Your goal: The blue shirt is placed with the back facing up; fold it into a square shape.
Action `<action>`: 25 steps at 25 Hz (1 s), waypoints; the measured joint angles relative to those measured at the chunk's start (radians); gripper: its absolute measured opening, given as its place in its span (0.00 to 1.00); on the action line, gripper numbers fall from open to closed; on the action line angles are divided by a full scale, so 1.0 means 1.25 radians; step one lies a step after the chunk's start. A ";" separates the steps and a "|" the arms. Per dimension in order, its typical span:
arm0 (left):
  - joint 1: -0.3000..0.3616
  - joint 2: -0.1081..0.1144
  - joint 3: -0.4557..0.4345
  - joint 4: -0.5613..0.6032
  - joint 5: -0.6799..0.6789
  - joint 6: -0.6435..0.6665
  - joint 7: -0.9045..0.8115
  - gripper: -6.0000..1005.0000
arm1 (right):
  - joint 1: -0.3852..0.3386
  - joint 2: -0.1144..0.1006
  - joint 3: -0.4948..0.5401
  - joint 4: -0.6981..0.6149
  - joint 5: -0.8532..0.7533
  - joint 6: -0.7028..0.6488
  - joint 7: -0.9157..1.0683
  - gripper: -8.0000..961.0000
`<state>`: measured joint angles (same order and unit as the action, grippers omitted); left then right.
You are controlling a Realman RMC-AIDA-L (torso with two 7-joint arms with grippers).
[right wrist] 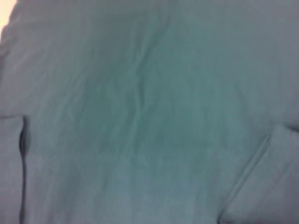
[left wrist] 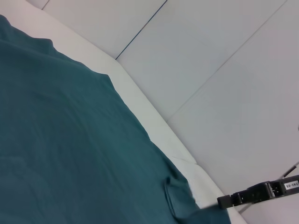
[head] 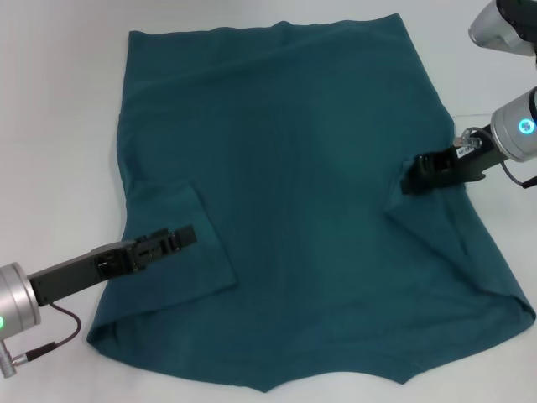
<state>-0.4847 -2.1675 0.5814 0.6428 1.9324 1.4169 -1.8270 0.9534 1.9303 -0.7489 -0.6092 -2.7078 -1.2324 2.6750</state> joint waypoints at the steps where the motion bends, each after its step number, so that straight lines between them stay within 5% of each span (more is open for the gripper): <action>1: 0.000 0.000 0.000 0.000 0.000 0.000 0.000 0.72 | 0.000 0.000 0.000 0.001 0.004 -0.001 0.000 0.09; 12: 0.000 0.000 -0.001 0.000 -0.001 0.001 0.000 0.72 | -0.030 -0.015 0.004 -0.003 0.090 -0.029 -0.033 0.31; 17: 0.005 0.001 -0.020 0.001 -0.001 0.009 -0.011 0.72 | -0.102 -0.044 0.049 -0.026 0.266 -0.110 -0.129 0.52; 25: 0.040 0.032 -0.024 0.064 0.014 0.181 -0.205 0.72 | -0.202 -0.088 0.065 -0.005 0.431 -0.240 -0.192 0.61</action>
<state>-0.4342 -2.1271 0.5515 0.7224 1.9499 1.6431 -2.0833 0.7007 1.8202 -0.6671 -0.6154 -2.1690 -1.5324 2.4352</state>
